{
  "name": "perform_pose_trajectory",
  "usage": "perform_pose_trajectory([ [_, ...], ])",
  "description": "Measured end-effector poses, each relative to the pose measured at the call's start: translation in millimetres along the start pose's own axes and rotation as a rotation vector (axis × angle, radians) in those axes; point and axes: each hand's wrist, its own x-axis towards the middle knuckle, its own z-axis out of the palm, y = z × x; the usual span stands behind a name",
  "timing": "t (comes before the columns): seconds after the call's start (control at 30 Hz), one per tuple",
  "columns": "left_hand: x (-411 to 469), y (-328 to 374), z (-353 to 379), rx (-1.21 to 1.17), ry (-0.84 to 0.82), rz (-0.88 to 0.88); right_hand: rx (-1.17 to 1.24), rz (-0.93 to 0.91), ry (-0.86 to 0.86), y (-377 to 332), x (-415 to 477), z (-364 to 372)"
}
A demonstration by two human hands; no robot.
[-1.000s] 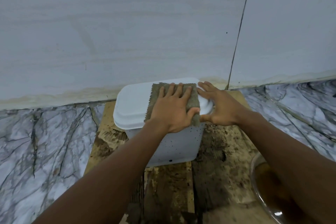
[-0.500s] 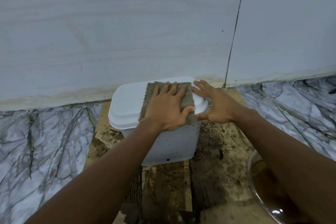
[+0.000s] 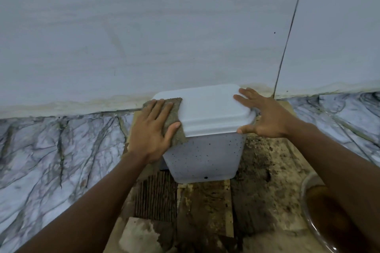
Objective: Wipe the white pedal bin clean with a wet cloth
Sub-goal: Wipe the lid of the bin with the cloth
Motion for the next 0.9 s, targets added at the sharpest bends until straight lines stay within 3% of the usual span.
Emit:
perform_pose_trajectory([
  [0.07, 7.0, 24.4, 0.1, 0.06, -0.005, -0.052, -0.005, 0.004, 0.005, 0.1, 0.3, 0.8],
  [0.13, 22.5, 59.6, 0.9, 0.106, -0.121, -0.072, -0.024, 0.009, 0.012, -1.7, -0.1, 1.2],
  [0.37, 85.1, 125.6, 9.2, -0.054, -0.44, 0.117, 0.037, 0.003, 0.037, -8.0, -5.2, -3.6],
  [0.7, 61.3, 33.1, -14.4, 0.007, -0.43, -0.18, -0.01, 0.048, 0.004, -13.7, -6.1, -3.6],
  [0.8, 50.4, 54.9, -14.2, 0.039, -0.433, -0.17, -0.036, 0.05, -0.002, -13.0, -6.5, -2.7],
  [0.9, 59.3, 90.7, -8.0, 0.014, -0.452, -0.052, -0.052, 0.079, 0.012, -16.2, -2.6, -2.0],
])
